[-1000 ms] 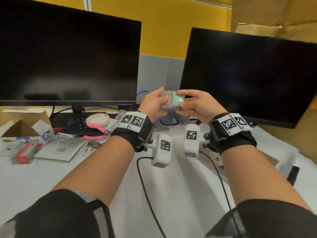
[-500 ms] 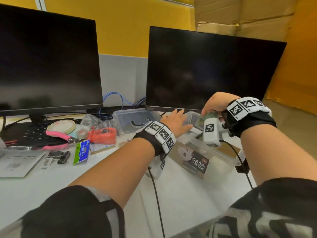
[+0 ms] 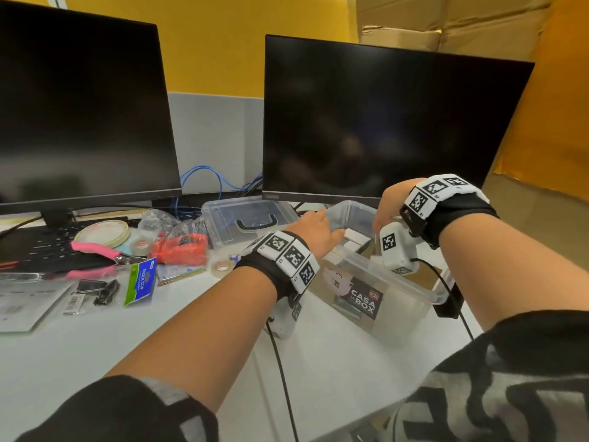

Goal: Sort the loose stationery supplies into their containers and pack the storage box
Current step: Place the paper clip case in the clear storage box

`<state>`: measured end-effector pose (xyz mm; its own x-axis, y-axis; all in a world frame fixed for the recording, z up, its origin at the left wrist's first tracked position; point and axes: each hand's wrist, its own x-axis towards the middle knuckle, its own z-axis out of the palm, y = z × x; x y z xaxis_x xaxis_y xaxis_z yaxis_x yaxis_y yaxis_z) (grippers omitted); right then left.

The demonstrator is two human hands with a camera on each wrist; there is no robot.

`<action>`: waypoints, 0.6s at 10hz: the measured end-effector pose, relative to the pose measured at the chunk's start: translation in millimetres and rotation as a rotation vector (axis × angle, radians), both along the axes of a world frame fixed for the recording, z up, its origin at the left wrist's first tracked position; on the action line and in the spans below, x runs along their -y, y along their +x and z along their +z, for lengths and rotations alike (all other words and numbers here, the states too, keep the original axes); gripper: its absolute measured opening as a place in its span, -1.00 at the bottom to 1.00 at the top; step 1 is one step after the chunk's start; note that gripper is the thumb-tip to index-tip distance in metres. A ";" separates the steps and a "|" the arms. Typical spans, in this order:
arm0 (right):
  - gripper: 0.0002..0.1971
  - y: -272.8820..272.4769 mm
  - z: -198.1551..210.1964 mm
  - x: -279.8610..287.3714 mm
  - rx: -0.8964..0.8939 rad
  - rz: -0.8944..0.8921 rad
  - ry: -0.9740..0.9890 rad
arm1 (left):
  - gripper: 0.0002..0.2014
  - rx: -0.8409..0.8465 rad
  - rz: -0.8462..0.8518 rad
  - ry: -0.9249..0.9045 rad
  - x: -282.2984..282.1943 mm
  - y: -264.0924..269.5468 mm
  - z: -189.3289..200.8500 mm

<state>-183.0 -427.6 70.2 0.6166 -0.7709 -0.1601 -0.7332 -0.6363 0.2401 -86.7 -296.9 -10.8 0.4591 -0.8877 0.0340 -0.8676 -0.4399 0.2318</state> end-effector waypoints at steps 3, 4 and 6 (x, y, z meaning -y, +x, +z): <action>-0.81 -2.6 -17.0 -4.2 0.098 0.071 0.097 | -0.43 -0.029 0.009 -0.047 -3.3 -2.2 -0.4; -0.78 -5.7 -16.5 2.2 0.108 0.149 0.127 | -0.45 -0.015 0.004 -0.037 -4.3 -2.7 -0.5; -0.73 -4.5 -19.5 5.4 0.045 0.214 0.117 | -0.46 -0.006 0.013 -0.038 -6.1 -3.8 0.1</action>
<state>-187.5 -433.0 50.8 0.7726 -0.5994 -0.2093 -0.5866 -0.8001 0.1258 -90.5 -290.8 -10.7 0.4707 -0.8799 0.0650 -0.8604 -0.4415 0.2543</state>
